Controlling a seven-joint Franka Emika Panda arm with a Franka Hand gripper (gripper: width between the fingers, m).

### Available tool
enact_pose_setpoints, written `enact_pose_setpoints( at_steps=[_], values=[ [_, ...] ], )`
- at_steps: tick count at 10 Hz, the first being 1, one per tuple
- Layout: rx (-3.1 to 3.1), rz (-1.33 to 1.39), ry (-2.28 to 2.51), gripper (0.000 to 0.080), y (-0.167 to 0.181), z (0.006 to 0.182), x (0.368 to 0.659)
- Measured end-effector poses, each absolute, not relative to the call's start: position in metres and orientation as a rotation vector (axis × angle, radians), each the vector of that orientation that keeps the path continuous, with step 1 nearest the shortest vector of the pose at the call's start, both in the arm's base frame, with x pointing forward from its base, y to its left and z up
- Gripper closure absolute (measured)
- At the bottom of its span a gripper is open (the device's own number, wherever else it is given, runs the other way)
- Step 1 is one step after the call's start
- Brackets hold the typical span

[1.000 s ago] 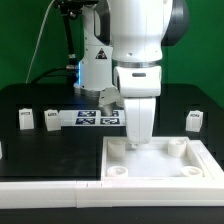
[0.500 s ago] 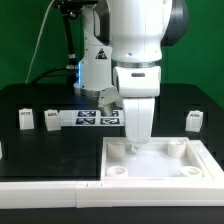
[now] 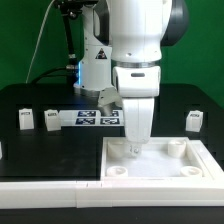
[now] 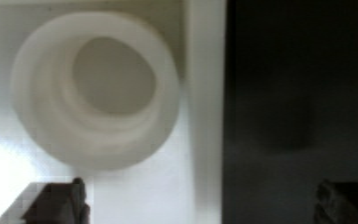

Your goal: Assemble one leg

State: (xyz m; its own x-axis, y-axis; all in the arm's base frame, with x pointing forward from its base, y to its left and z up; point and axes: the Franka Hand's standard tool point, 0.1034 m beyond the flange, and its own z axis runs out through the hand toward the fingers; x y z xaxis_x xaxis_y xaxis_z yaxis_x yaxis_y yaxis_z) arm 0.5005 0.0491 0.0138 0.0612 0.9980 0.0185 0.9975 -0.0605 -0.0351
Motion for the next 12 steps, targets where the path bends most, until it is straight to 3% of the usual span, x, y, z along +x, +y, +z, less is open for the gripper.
enact_pose_setpoints(
  at_steps=[3, 8, 12],
  values=[
    [-2.274, 0.015, -2.114, 0.0150, 0.050, 0.016, 0.500],
    [-2.417, 0.003, -1.994, 0.0150, 0.058, 0.052, 0.475],
    [-2.601, 0.008, -1.735, 0.0150, 0.058, 0.049, 0.473]
  ],
)
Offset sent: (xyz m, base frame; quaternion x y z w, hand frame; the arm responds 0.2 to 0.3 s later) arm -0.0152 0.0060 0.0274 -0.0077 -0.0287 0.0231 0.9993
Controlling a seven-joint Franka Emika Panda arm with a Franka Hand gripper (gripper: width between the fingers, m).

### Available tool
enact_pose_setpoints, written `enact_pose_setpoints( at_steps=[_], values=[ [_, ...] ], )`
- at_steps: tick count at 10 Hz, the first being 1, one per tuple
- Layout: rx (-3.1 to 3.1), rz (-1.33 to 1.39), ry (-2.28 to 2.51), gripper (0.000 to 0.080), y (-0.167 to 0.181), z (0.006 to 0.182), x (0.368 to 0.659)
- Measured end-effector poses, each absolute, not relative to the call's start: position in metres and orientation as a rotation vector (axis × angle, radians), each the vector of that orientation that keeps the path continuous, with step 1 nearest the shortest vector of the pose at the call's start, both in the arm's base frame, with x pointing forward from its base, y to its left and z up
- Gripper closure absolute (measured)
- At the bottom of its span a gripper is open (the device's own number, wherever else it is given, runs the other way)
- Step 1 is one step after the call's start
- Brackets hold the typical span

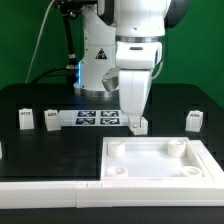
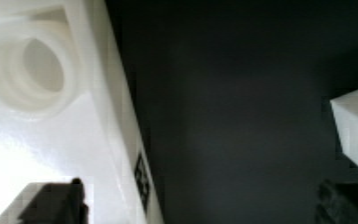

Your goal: Assemble one leg

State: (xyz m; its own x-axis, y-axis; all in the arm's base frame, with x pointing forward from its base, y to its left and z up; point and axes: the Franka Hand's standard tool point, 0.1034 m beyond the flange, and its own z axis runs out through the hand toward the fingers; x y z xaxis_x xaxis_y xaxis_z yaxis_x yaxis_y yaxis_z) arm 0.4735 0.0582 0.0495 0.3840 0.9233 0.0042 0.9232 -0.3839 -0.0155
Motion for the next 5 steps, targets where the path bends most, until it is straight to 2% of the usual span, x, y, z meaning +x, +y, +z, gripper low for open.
enact_pose_setpoints(
  at_steps=[5],
  values=[
    [-2.973, 0.000, -0.821, 0.0150, 0.0569, 0.0500, 0.4643]
  ],
)
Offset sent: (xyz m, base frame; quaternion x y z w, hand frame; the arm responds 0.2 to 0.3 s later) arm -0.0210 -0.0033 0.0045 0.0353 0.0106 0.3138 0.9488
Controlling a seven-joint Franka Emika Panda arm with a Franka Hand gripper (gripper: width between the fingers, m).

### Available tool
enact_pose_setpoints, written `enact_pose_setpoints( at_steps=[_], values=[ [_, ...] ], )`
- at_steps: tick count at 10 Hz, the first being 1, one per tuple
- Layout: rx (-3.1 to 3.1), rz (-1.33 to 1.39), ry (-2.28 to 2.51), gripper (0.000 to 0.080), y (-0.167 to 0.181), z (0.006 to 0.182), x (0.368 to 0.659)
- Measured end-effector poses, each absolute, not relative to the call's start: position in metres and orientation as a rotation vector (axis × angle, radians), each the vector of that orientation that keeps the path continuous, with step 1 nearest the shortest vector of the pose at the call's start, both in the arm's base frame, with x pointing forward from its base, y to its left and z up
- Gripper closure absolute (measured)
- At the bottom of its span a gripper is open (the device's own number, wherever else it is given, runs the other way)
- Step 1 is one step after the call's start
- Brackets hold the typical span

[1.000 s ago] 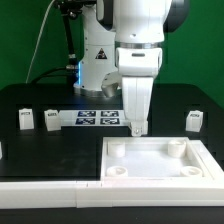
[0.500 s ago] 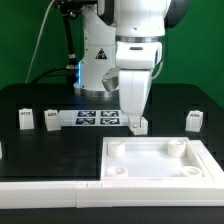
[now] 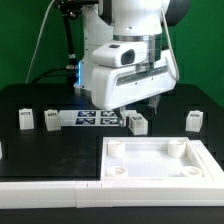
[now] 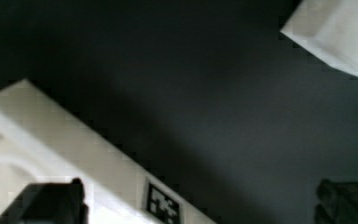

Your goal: Assemble one leg

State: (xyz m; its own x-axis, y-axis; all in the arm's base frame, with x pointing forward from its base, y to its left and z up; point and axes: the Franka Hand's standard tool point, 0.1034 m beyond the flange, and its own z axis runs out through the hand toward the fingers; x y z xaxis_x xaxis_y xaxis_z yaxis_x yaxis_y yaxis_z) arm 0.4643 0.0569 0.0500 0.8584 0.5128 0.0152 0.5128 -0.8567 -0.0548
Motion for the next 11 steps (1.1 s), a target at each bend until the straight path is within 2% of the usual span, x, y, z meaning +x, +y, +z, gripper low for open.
enact_pose_setpoints(
  at_steps=[4, 8, 10, 11],
  values=[
    [-3.052, 0.031, 0.087, 0.0150, 0.086, 0.044, 0.452],
    [-2.978, 0.059, 0.574, 0.0150, 0.090, 0.044, 0.451],
    [-2.970, 0.058, 0.617, 0.0150, 0.093, 0.044, 0.450],
    [-2.957, 0.042, 0.672, 0.0150, 0.109, 0.041, 0.442]
  ],
)
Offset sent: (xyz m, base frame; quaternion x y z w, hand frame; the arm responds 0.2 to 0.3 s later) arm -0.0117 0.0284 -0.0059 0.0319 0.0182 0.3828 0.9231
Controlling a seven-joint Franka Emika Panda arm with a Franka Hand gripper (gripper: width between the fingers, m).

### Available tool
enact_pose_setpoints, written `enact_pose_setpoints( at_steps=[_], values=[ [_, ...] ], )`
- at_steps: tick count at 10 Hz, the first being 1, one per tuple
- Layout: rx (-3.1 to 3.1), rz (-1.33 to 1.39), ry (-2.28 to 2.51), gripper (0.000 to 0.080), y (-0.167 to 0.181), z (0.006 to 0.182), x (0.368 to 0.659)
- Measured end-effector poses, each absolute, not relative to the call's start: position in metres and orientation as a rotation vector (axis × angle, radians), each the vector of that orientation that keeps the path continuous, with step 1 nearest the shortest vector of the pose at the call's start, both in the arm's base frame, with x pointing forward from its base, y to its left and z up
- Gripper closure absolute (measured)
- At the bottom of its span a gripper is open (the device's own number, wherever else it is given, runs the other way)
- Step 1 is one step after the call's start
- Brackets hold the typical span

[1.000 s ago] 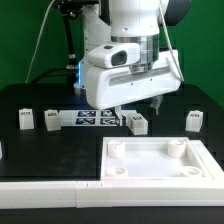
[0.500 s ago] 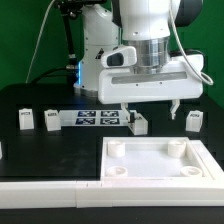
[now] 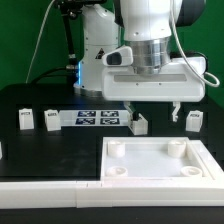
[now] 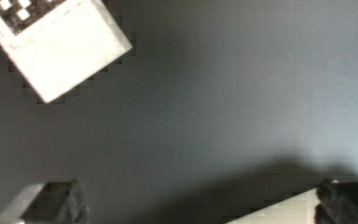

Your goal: Assemble one leg

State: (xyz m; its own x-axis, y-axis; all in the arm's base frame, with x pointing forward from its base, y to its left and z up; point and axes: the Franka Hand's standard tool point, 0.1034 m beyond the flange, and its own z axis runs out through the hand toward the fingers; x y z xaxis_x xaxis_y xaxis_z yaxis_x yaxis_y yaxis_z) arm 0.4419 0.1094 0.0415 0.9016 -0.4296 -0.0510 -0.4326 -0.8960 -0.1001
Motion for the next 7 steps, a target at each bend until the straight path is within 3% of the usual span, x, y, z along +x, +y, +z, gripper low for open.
enact_pose_setpoints(
  at_steps=[3, 7],
  values=[
    [-2.971, 0.057, 0.608, 0.0150, 0.148, 0.040, 0.426],
    [-2.962, 0.061, 0.621, 0.0150, 0.152, 0.039, 0.425]
  ],
)
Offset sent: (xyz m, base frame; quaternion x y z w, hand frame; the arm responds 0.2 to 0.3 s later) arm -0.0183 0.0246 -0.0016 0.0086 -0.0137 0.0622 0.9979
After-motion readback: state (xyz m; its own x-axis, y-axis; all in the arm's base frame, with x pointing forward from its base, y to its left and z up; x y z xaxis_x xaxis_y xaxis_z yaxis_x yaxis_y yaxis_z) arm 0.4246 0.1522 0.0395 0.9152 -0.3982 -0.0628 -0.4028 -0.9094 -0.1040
